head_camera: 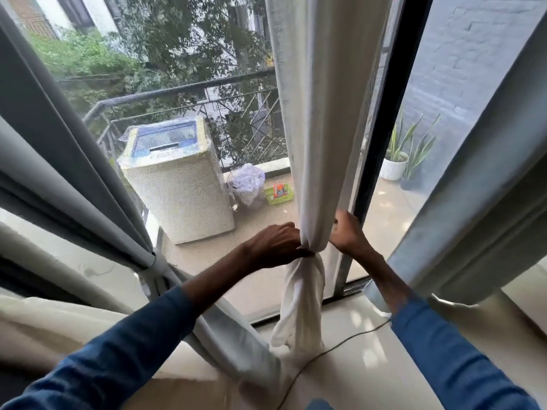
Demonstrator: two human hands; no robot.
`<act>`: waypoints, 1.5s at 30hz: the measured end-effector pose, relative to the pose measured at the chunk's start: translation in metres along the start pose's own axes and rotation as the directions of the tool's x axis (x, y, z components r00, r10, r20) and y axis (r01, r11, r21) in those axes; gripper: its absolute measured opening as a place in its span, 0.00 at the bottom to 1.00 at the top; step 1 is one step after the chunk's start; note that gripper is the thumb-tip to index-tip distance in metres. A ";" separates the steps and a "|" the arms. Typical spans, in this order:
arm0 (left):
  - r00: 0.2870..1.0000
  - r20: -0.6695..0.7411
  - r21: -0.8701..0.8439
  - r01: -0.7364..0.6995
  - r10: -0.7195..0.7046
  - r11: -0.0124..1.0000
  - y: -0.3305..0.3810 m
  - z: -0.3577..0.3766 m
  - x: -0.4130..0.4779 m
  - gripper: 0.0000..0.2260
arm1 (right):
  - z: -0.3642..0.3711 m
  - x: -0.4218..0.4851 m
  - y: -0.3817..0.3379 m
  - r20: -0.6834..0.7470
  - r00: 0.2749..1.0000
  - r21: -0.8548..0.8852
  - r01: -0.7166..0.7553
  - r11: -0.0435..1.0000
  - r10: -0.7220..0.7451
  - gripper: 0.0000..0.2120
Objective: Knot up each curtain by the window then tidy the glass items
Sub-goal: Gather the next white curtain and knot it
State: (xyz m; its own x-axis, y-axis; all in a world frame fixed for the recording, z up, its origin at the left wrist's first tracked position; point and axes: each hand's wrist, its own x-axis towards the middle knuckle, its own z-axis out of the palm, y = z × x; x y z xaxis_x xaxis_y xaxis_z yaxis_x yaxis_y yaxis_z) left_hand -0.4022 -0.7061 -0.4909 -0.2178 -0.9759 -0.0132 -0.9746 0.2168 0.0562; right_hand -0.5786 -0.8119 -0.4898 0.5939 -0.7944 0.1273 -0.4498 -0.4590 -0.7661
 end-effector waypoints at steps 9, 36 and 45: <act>0.965 -0.036 -0.552 0.197 -0.259 0.810 0.003 0.014 -0.003 0.10 | 0.030 -0.058 0.021 -0.161 0.983 0.370 -0.020 0.929 0.086 0.05; 0.848 0.125 -0.767 0.412 -0.515 0.492 0.025 0.012 0.022 0.26 | 0.002 -0.041 0.053 -0.167 0.985 0.143 -0.014 0.990 0.038 0.04; 0.834 0.214 -0.875 0.395 -0.509 0.281 0.044 0.000 0.029 0.19 | -0.023 -0.024 0.040 -0.150 0.969 0.451 -0.112 0.886 0.198 0.06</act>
State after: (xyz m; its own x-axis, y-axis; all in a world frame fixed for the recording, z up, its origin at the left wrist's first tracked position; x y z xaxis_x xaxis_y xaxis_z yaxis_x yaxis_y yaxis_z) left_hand -0.4510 -0.7247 -0.4890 0.3031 -0.9188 -0.2528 -0.3140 -0.3468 0.8838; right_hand -0.6264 -0.8199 -0.5088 0.3862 -0.9201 0.0657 -0.1639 -0.1386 -0.9767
